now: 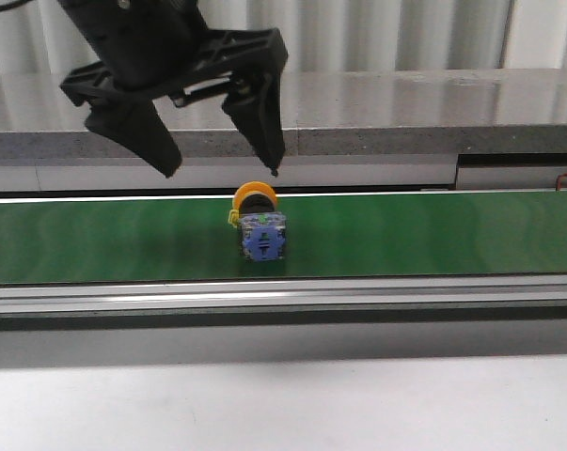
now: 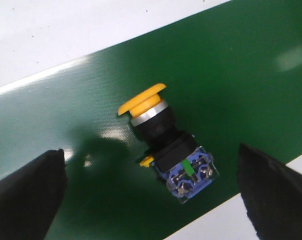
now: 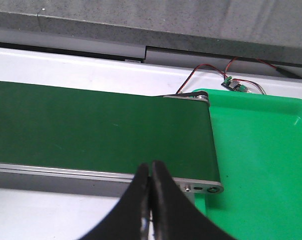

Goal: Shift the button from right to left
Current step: 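Lower the left gripper onto the button and grasp it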

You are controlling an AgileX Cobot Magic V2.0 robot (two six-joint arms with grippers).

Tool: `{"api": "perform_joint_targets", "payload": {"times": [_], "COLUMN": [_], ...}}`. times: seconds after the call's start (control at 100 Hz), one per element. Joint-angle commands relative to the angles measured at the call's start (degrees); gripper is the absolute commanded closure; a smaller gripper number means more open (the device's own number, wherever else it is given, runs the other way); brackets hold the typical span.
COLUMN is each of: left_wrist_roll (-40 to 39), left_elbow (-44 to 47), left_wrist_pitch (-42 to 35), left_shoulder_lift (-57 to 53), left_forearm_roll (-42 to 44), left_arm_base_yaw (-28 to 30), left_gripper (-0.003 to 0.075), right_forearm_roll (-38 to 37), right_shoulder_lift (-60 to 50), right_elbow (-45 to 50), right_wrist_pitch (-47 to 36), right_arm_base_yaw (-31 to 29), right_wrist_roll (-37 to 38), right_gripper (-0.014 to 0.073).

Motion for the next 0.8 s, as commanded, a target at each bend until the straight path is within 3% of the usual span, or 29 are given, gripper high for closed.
{"api": "perform_joint_targets", "payload": {"times": [0.0,0.22,0.39,0.51,0.79], "left_wrist_roll": [-1.68,-4.8,-5.62,-5.62,-5.62], "left_elbow": [-2.56,-2.56,-2.56,-2.56,-2.56], "left_wrist_pitch": [-1.51,0.31,2.1,2.68,4.08], "left_shoulder_lift": [-0.45,2.59,3.65,4.15,4.93], "left_forearm_roll": [1.74,6.2,7.2,7.2,8.27], "left_arm_base_yaw": [-0.91,-1.14,-1.14,-1.14,-1.14], "left_gripper": [0.0069,0.0073,0.0162,0.0288,0.0678], "right_forearm_roll": [0.66,0.66,0.66,0.66,0.66], "right_shoulder_lift": [0.39,0.39,0.39,0.39,0.39], "right_elbow": [-1.52,-1.52,-1.52,-1.52,-1.52], "right_wrist_pitch": [-3.96,-3.96,-3.96,-3.96,-3.96], "right_arm_base_yaw": [0.06,0.06,0.06,0.06,0.06], "right_wrist_roll": [-0.46,-0.46,-0.46,-0.46,-0.46], "right_gripper": [0.0661,0.0661,0.0661,0.0661,0.0661]}}
